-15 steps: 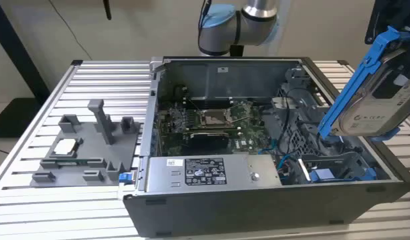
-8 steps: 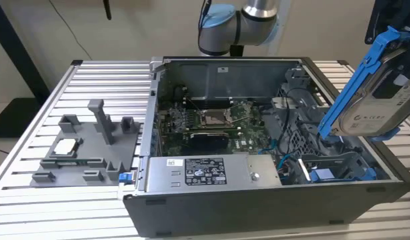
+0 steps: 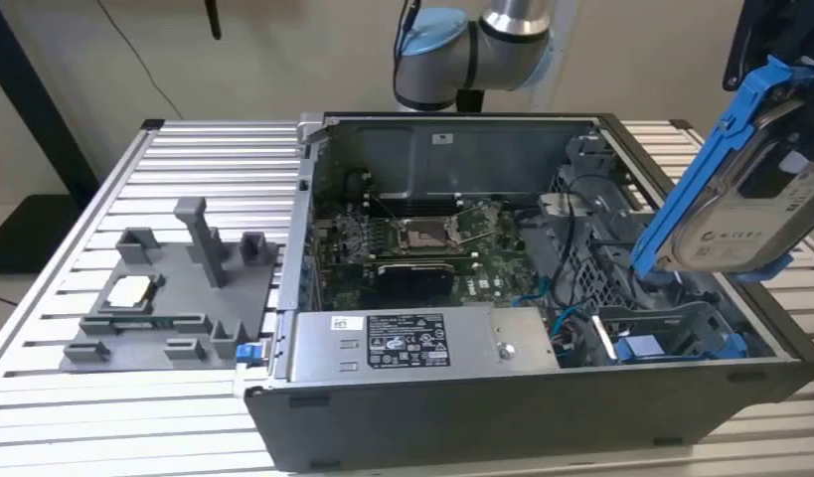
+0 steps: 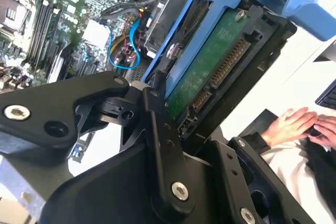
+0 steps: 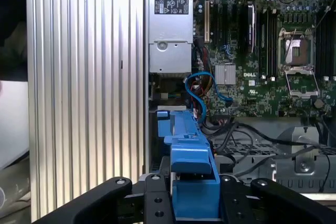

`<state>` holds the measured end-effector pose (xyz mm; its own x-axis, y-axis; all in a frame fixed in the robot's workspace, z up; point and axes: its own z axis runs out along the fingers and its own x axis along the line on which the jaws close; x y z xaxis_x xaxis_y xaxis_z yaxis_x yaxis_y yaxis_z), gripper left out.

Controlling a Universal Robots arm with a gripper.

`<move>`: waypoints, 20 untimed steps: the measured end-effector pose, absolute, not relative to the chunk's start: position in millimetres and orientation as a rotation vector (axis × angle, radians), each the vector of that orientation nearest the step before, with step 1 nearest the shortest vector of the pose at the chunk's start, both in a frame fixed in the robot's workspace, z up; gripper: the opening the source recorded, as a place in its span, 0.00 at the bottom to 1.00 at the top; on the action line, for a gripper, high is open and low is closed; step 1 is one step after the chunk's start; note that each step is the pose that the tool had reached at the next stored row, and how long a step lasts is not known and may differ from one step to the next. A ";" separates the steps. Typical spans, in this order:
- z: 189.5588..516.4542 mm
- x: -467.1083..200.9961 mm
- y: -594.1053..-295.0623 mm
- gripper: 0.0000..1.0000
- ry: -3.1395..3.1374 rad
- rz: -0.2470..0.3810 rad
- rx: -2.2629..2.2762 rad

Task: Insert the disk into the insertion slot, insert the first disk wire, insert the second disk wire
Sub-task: 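Insert the disk into the insertion slot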

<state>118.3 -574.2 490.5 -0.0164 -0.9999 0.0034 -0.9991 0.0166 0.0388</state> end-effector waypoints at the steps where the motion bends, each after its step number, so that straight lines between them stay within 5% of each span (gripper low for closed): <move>1: 489.0 118.3 -574.2 0.33 -2.217 -0.038 2.185; 20: 478.2 118.3 -573.5 0.33 -2.207 -0.027 2.210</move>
<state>118.3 -573.5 478.2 0.0017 -1.0000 0.0007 -0.9997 -0.0017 0.0251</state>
